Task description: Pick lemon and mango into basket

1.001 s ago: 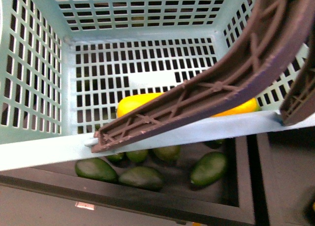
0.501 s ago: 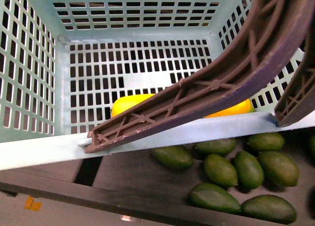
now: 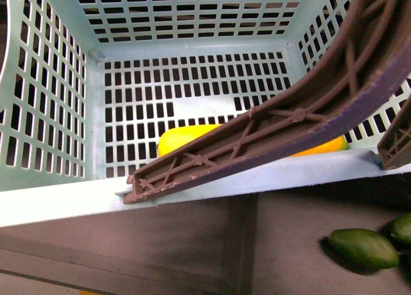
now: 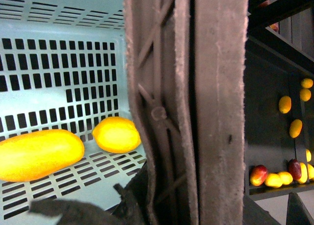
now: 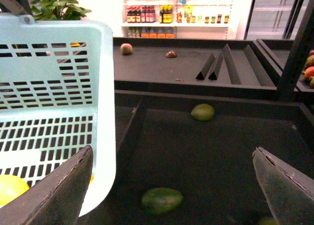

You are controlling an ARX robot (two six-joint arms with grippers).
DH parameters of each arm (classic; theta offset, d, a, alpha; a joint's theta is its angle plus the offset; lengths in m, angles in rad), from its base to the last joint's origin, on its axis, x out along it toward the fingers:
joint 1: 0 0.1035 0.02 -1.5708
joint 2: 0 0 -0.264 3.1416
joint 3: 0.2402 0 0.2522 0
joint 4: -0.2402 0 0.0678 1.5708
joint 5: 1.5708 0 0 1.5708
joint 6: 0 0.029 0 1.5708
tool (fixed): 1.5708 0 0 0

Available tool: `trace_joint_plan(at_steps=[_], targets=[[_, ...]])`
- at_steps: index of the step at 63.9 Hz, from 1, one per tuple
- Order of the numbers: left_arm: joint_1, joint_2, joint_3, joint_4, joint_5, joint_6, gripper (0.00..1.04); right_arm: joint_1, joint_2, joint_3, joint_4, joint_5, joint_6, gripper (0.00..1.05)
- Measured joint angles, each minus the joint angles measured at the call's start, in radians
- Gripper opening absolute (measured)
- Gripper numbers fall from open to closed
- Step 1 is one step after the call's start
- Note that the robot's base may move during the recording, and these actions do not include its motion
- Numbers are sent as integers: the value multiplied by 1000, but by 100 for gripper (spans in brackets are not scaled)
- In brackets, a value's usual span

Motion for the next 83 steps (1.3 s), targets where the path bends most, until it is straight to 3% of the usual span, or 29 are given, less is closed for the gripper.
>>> trace_joint_plan(at_steps=[7, 16, 18, 23, 35, 44, 56, 72, 83], targets=[[13, 0, 0, 0, -13, -1, 15, 0, 0, 0, 0, -5, 0, 96], [25, 33, -64, 291, -340, -193, 15, 0, 0, 0, 0, -4, 0, 96], [52, 58, -55, 329, -360, -227, 15, 0, 0, 0, 0, -3, 0, 96], [149, 168, 13, 367, -335, -320, 15, 0, 0, 0, 0, 1, 0, 96], [229, 391, 134, 380, -286, -493, 15, 0, 0, 0, 0, 0, 0, 96], [262, 554, 253, 354, -307, -579, 15, 0, 0, 0, 0, 1, 0, 96], [310, 731, 444, 208, -335, -681, 15, 0, 0, 0, 0, 0, 0, 96], [322, 783, 488, 129, -319, -742, 15, 0, 0, 0, 0, 0, 0, 96], [326, 776, 481, 144, -321, -730, 48, 0, 0, 0, 0, 0, 0, 96]])
